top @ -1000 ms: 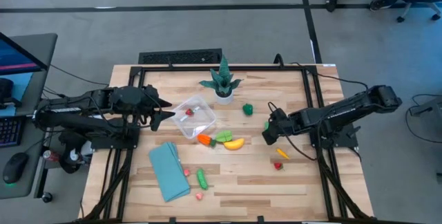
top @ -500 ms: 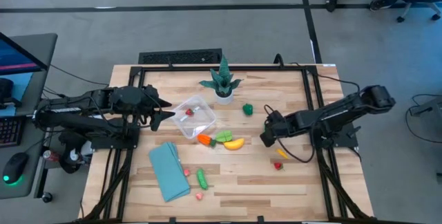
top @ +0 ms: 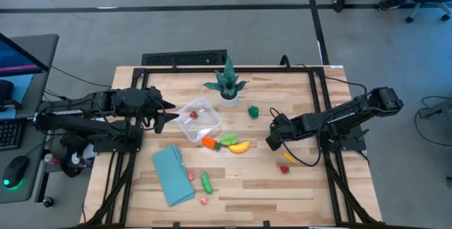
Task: Pick and placing Produce into tupperware
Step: Put the green corn into the transparent container
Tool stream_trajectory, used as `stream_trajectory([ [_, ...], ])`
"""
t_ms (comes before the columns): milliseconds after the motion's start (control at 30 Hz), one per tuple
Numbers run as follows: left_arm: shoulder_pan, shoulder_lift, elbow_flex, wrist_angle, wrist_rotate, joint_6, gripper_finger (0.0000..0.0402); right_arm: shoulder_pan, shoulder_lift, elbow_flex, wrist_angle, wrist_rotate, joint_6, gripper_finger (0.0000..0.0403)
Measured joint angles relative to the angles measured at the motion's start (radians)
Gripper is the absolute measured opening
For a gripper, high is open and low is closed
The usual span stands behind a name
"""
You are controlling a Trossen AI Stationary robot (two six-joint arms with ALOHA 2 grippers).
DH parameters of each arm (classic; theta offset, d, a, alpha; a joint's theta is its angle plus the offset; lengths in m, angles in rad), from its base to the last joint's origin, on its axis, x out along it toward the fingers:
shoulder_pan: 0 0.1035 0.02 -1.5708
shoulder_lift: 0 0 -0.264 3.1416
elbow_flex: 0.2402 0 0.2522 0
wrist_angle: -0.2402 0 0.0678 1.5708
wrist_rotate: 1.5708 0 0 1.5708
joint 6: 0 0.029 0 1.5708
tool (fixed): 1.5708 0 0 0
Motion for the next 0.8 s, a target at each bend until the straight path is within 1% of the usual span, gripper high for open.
stream_trajectory([
  [300,0.0,0.0,0.0,0.0,-0.001,0.002,0.0224,0.0,-0.028,0.0,0.027,-0.004,0.0,0.0206],
  [400,0.0,0.0,0.0,0.0,-0.002,0.002,0.0224,0.0,-0.049,0.0,0.032,-0.003,0.0,0.0207],
  [600,0.0,0.0,0.0,0.0,-0.007,0.003,0.0224,0.0,-0.102,0.0,0.061,-0.002,0.0,0.0221],
  [800,0.0,0.0,0.0,0.0,-0.009,0.008,0.0224,0.0,-0.157,0.0,0.136,0.0,-0.009,0.0212],
])
